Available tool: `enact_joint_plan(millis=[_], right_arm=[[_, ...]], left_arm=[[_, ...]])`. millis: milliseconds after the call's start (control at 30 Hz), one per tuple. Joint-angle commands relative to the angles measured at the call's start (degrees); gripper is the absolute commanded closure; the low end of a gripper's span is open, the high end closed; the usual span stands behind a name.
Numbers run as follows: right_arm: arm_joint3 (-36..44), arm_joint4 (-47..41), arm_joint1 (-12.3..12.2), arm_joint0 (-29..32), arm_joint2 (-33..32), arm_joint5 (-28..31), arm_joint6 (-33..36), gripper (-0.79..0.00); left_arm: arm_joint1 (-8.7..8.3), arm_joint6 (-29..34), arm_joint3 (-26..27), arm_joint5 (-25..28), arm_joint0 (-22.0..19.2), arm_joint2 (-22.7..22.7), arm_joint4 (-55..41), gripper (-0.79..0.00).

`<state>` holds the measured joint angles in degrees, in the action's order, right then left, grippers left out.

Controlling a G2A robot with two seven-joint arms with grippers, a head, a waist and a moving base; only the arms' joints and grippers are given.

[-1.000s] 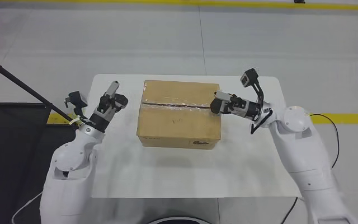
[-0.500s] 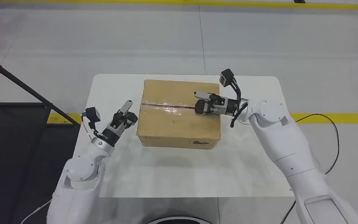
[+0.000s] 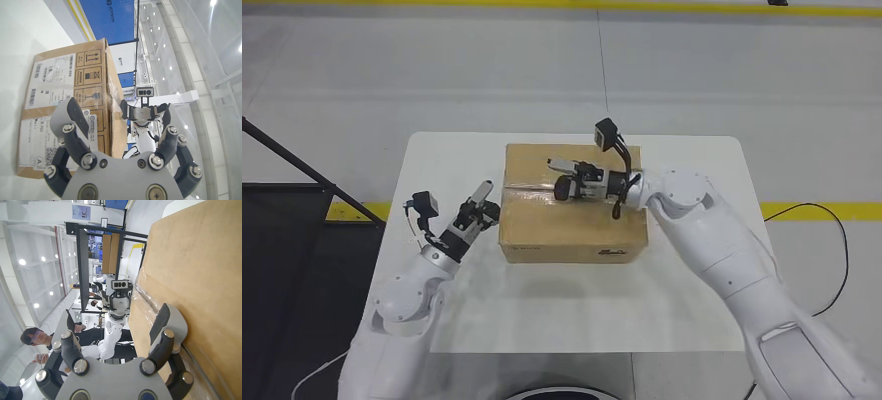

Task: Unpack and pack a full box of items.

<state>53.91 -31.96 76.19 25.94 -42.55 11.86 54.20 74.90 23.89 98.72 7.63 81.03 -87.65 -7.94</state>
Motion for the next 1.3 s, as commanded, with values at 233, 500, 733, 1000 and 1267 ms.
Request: enact_joint_plan(millis=[233, 500, 733, 1000, 1267], right_arm=[[-7.3, -3.0, 5.0, -3.9, 4.9, 1.4, 0.4, -0.785], [-13.5, -4.9, 8.6, -6.2, 7.0, 3.6, 2.7, -0.785], [-18.2, -6.7, 10.5, -7.6, 6.3, 6.4, 5.7, -0.785], [-20.3, -8.7, 9.6, -8.8, 1.8, 10.7, 11.2, -0.785], [-16.2, -5.8, 5.5, -7.4, -5.2, 16.4, 15.7, -0.785]], left_arm=[[-0.15, -0.7, 0.3, 0.2, 0.5, 0.5, -0.5, -0.785], [-0.41, -2.0, 1.2, 0.3, 1.8, -1.3, -1.7, -0.785], [-0.76, -2.6, 1.6, 0.2, 2.4, -3.6, -2.5, -0.785], [-1.25, -4.1, 3.3, 1.2, 3.0, -8.3, -3.8, -0.785], [-1.44, -4.1, 3.9, 1.3, 3.3, -10.0, -4.3, -0.785]])
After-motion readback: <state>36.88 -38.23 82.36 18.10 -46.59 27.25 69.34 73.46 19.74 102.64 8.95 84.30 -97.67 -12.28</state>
